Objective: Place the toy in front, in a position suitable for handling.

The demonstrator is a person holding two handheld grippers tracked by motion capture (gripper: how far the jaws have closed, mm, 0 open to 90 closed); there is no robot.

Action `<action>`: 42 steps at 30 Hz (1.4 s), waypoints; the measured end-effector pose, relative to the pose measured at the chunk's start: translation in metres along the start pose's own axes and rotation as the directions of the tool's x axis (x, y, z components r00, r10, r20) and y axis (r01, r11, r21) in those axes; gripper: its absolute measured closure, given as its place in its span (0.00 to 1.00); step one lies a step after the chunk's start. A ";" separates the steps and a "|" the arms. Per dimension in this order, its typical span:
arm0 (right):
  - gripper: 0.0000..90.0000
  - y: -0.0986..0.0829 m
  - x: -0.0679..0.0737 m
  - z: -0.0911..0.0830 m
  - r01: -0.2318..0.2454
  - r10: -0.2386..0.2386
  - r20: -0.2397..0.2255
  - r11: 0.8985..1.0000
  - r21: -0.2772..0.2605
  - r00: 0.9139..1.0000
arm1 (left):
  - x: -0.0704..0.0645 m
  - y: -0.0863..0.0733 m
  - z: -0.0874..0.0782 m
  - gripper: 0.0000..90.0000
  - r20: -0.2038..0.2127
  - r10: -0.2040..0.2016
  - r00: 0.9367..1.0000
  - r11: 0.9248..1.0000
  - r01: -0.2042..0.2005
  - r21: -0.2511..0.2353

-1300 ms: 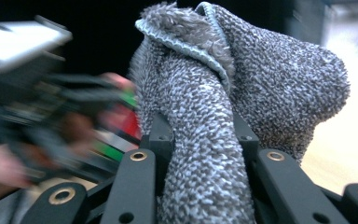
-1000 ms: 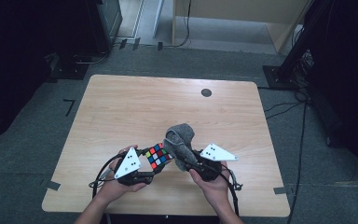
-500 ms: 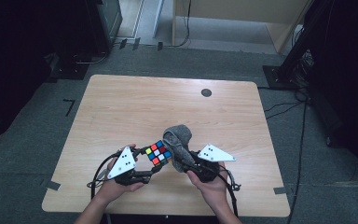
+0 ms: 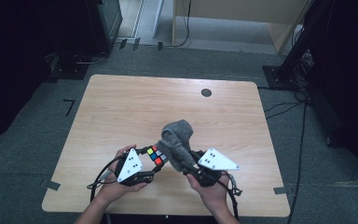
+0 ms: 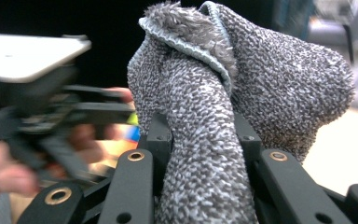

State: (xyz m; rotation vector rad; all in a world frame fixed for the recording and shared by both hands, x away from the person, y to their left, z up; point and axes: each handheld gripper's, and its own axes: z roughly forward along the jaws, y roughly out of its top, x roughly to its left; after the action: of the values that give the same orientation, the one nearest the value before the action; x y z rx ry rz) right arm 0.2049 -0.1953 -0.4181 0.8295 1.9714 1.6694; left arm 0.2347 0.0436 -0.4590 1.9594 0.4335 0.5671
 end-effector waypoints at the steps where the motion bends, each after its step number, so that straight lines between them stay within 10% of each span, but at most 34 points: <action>1: 0.76 0.000 0.010 0.004 0.058 -0.058 -0.014 0.998 0.026 0.998 | -0.004 0.002 0.001 0.38 0.003 0.020 1.000 1.000 -0.020 0.011; 4: 0.74 -0.006 0.031 0.016 0.222 -0.225 0.007 0.968 0.116 0.974 | -0.014 0.006 0.003 0.38 -0.018 0.094 0.995 0.994 -0.093 0.049; 10: 0.73 -0.009 -0.002 0.008 0.072 -0.085 0.120 0.991 0.111 0.989 | -0.011 0.004 0.002 0.38 -0.017 0.080 0.997 0.996 -0.079 0.041; 17: 0.70 -0.005 0.023 0.015 0.228 -0.232 0.023 0.968 0.106 0.973 | -0.008 0.004 0.000 0.38 -0.006 0.070 0.998 0.997 -0.070 0.023; 22: 0.71 -0.011 -0.005 0.010 0.058 -0.070 0.107 0.992 0.111 0.992 | -0.008 0.002 0.002 0.38 -0.010 0.065 0.998 0.997 -0.065 0.033; 28: 0.72 -0.008 0.019 0.015 0.194 -0.196 0.013 0.976 0.100 0.981 | -0.009 0.003 0.001 0.38 -0.003 0.064 0.998 0.998 -0.064 0.026; 33: 0.74 -0.012 -0.005 0.009 0.061 -0.071 0.097 0.993 0.104 0.993 | -0.008 0.003 0.001 0.38 -0.005 0.056 0.998 0.998 -0.056 0.023; 38: 0.73 -0.008 0.022 0.014 0.208 -0.212 0.032 0.973 0.102 0.977 | -0.008 0.003 0.000 0.38 -0.001 0.060 0.998 0.998 -0.060 0.021; 42: 0.74 -0.008 0.001 0.010 0.077 -0.087 0.097 0.992 0.098 0.992 | -0.006 0.004 -0.002 0.38 -0.007 0.047 0.999 0.999 -0.047 0.012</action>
State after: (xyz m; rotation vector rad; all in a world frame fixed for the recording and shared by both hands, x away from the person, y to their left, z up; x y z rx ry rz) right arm 0.2097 -0.1884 -0.4281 0.8374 1.9997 1.4694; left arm 0.2287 0.0397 -0.4557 1.9835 0.3965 0.6032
